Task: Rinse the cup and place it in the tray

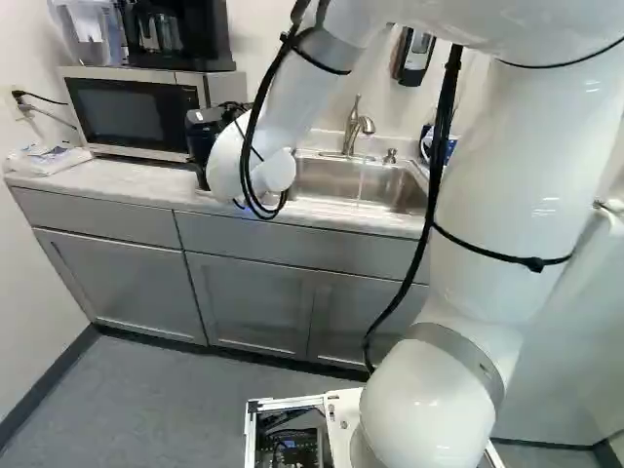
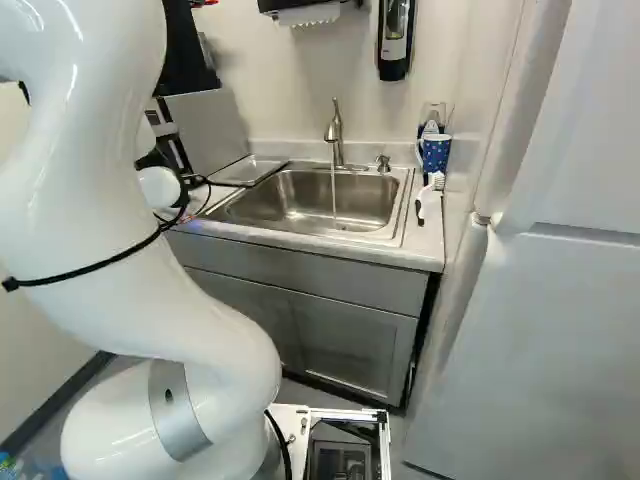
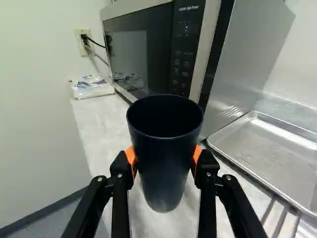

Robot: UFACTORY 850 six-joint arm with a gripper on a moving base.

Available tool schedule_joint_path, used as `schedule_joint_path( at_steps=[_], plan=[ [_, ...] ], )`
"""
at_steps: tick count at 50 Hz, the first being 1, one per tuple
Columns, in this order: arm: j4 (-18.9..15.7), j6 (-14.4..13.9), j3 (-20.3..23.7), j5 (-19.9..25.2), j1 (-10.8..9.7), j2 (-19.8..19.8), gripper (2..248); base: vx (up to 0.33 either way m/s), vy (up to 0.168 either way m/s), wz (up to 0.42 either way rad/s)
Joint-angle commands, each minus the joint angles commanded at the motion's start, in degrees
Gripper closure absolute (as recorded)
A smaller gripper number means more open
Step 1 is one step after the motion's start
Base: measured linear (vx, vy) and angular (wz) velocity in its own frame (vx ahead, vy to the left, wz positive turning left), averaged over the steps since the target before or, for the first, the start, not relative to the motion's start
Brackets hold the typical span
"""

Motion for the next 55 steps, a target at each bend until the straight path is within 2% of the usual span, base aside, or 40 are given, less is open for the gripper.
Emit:
schedule_joint_path(
  at_steps=[30,55],
  plan=[
    [0.0,0.0,3.38,-0.27,-4.52,6.92,126,0.0,0.0,0.0],
    [0.0,0.0,3.33,-4.41,-9.23,10.06,126,0.0,0.0,0.0]
  ],
)
